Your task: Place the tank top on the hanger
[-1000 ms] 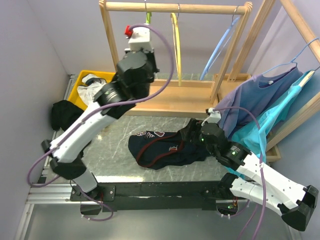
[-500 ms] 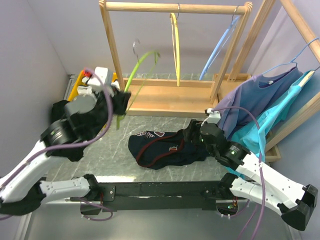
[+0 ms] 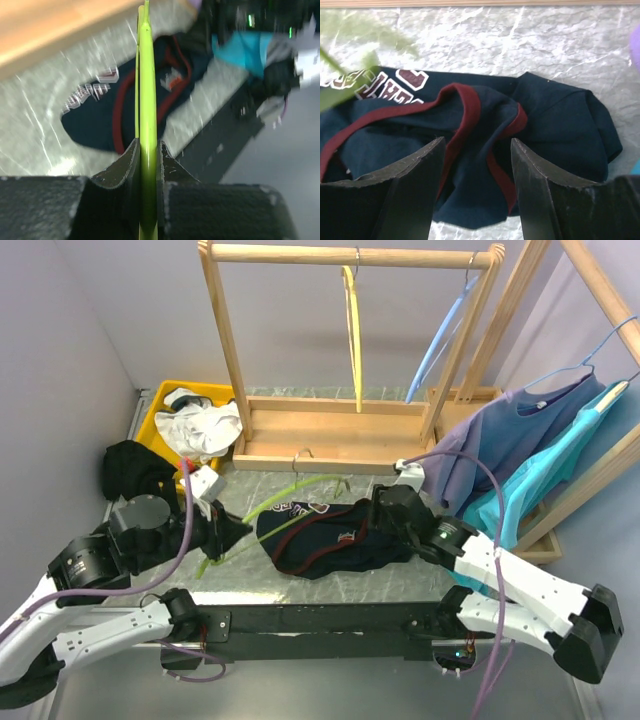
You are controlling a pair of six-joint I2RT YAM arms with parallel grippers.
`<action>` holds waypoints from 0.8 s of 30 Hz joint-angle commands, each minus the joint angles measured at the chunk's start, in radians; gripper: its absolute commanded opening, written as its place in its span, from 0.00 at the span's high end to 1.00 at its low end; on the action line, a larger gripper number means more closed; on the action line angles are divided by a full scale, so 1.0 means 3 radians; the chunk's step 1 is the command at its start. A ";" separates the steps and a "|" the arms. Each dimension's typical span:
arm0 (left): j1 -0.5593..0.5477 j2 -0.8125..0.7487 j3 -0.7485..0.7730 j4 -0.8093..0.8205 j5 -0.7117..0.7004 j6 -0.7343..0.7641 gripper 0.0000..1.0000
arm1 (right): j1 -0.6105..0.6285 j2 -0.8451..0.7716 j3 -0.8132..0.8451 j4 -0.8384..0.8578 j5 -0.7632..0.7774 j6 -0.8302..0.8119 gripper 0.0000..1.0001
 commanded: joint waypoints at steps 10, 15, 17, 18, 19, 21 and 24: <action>-0.0001 -0.0268 -0.0073 -0.0100 0.0535 -0.0020 0.99 | 0.0025 0.0611 0.0432 0.0132 0.0397 -0.0024 0.50; 0.0004 -0.0162 -0.0078 -0.0064 0.0581 0.0006 0.99 | 0.0020 0.0729 0.0462 0.0142 0.0371 -0.0024 0.57; -0.0001 -0.0131 -0.0119 0.0002 0.0611 0.0021 0.99 | 0.0020 0.0739 0.0452 0.0173 0.0341 -0.0045 0.61; 0.0004 -0.0100 -0.0144 0.0028 0.0596 0.0016 0.99 | 0.0025 0.0744 0.0457 0.0183 0.0341 -0.0045 0.64; 0.0004 -0.0085 -0.0155 0.0089 0.0576 0.0016 0.99 | 0.0025 0.0754 0.0473 0.0178 0.0330 -0.0050 0.77; -0.0001 -0.0064 -0.0210 0.0212 0.0576 0.0016 0.99 | 0.0025 0.0754 0.0513 0.0168 0.0300 -0.0060 0.88; -0.0001 0.0002 -0.0292 0.0432 0.0596 0.0021 0.99 | 0.0086 0.0678 0.0631 0.0046 0.0340 -0.0055 1.00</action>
